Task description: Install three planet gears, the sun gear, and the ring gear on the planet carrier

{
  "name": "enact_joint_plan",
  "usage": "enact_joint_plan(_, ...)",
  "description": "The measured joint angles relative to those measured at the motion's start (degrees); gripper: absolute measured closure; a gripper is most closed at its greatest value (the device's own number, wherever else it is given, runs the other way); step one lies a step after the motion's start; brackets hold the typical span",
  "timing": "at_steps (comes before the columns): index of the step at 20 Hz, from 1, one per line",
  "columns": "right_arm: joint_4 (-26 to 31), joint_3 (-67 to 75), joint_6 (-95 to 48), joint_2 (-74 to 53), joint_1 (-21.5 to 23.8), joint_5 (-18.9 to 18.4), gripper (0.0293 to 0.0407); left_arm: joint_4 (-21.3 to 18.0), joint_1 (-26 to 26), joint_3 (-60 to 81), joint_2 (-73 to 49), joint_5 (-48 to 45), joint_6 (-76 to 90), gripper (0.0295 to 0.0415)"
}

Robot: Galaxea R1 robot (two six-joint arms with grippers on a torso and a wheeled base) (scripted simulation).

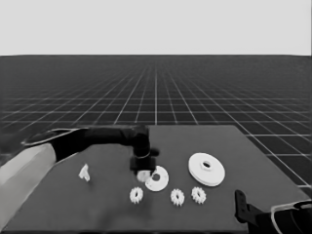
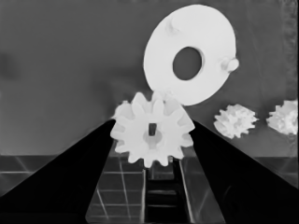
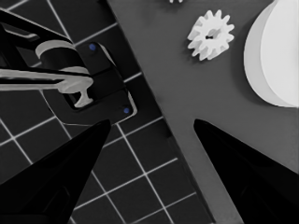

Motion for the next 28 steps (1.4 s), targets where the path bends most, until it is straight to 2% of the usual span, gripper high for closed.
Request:
enact_joint_plan(6, 0.0, 0.0, 0.0, 0.0, 0.0, 0.0, 0.0315, -0.06, 0.06, -4.81, 4.91, 0.03, 0.02, 0.0398)
enact_joint_plan(7, 0.0, 0.0, 0.0, 0.0, 0.0, 0.0, 0.0315, 4.08, 3.93, -6.51, 5.29, -0.31, 1.31, 0.0398)
enact_joint_plan(9, 0.0, 0.0, 0.0, 0.0, 0.0, 0.0, 0.0315, 7.81, 8.05, -9.0, 5.79, -1.1, 3.05, 0.0398)
enact_joint_plan(16, 0.0, 0.0, 0.0, 0.0, 0.0, 0.0, 0.0315, 9.62, 9.82, -10.58, 6.14, -1.73, 4.09, 0.0398)
enact_joint_plan(18, 0.0, 0.0, 0.0, 0.0, 0.0, 0.0, 0.0315, 9.65, 9.85, -10.6, 6.14, -1.74, 4.1, 0.0339)
enact_joint_plan(19, 0.0, 0.0, 0.0, 0.0, 0.0, 0.0, 0.0315, 9.65, 9.85, -10.61, 6.15, -1.75, 4.11, 0.033)
enact_joint_plan(21, 0.0, 0.0, 0.0, 0.0, 0.0, 0.0, 0.0315, 9.66, 9.85, -10.61, 6.15, -1.75, 4.11, 0.0326)
enact_joint_plan(26, 0.0, 0.0, 0.0, 0.0, 0.0, 0.0, 0.0315, 9.66, 9.86, -10.61, 6.15, -1.75, 4.11, 0.0326)
enact_joint_plan(28, 0.0, 0.0, 0.0, 0.0, 0.0, 0.0, 0.0315, 3.62, 3.77, -6.19, 5.23, -0.13, 0.97, 0.0326)
